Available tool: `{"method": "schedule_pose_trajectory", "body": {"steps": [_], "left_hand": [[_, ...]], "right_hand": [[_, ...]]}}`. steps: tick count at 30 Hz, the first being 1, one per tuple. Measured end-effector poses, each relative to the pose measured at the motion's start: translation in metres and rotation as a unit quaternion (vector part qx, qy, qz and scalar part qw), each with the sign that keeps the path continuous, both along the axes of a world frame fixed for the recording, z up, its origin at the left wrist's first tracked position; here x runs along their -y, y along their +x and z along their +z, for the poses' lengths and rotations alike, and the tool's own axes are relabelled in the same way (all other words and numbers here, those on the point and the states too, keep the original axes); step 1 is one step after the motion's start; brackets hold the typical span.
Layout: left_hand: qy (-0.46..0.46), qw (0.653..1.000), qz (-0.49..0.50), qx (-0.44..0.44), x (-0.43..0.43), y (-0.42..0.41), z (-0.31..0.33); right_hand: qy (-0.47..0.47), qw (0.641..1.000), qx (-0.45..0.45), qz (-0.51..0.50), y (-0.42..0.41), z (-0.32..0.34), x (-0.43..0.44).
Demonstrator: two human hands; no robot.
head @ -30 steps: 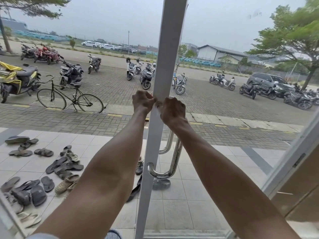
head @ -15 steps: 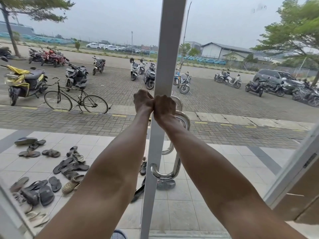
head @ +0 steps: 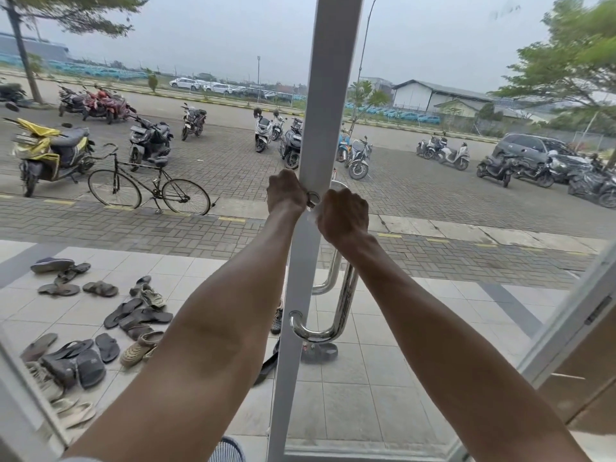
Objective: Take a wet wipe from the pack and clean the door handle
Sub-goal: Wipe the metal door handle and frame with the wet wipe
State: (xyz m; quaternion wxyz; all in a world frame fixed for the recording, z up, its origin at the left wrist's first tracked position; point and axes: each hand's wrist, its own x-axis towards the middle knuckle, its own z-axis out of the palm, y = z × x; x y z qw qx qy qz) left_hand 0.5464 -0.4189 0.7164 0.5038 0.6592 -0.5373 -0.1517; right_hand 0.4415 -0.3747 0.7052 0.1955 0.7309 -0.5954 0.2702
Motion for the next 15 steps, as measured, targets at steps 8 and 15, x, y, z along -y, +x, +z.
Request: {"method": "schedule_pose_trajectory", "body": {"steps": [8,15], "left_hand": [[0.016,0.998,-0.056,0.014,-0.002,0.002,-0.002],[-0.005,1.0,-0.023,-0.003,-0.005,-0.002,-0.005]], "right_hand": [[0.008,1.0,0.023,-0.003,0.015,0.001,0.004],[0.064,0.996,0.061,-0.002,-0.003,0.004,-0.003]]}}
